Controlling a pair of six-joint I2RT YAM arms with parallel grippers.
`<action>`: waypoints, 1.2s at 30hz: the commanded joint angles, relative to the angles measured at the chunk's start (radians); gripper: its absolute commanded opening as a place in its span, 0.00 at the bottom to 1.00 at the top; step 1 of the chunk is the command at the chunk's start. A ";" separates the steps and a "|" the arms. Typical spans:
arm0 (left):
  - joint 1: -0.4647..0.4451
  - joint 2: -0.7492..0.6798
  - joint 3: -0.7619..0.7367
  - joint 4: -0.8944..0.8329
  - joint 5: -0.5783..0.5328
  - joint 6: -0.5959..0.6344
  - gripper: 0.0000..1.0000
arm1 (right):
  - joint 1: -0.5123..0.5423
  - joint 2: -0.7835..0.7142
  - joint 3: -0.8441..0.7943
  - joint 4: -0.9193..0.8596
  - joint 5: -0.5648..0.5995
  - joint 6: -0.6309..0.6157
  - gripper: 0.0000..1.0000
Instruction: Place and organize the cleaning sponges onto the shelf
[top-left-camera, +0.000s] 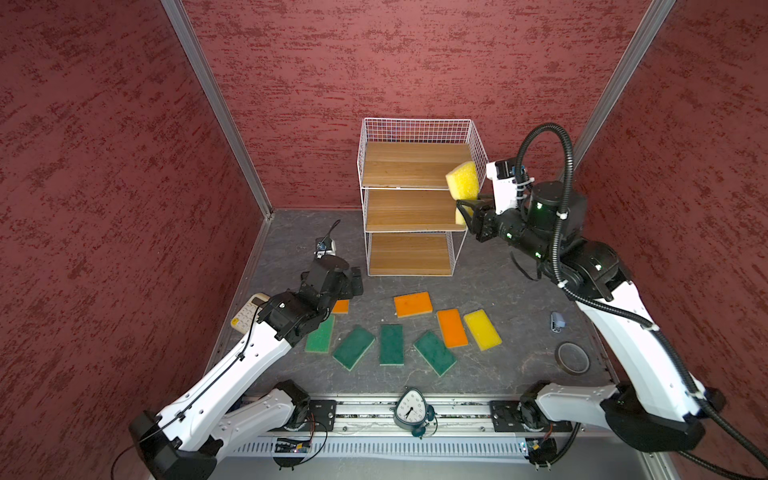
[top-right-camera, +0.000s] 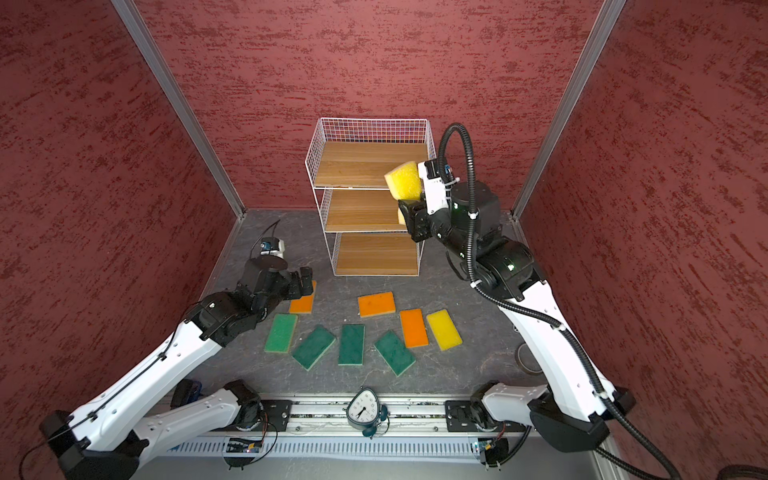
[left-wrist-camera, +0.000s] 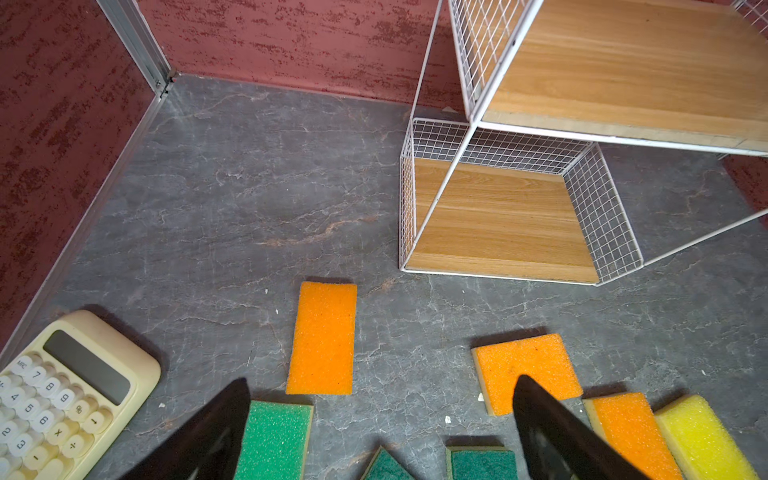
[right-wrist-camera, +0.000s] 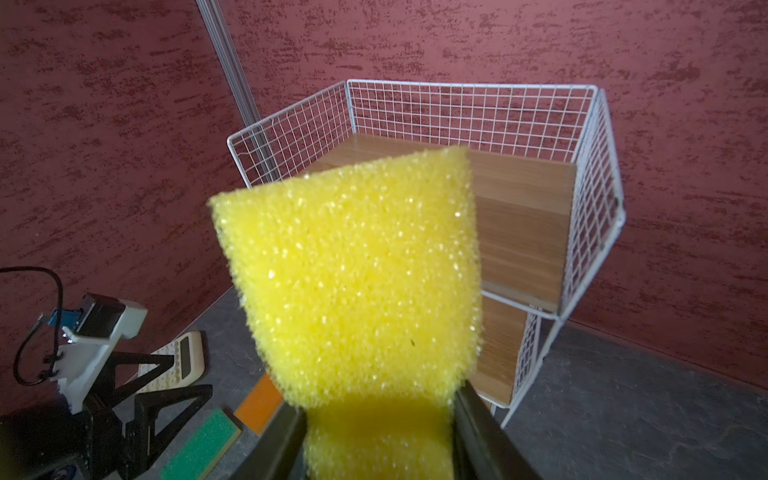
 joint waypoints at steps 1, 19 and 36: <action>-0.004 -0.019 0.016 0.011 0.003 0.012 0.99 | 0.007 0.060 0.060 0.098 0.031 0.031 0.48; 0.090 -0.009 0.074 -0.061 0.064 -0.001 0.99 | 0.007 0.462 0.464 0.079 0.387 0.050 0.47; 0.163 0.043 0.050 -0.023 0.160 0.002 0.99 | 0.017 0.586 0.575 -0.018 0.584 0.073 0.49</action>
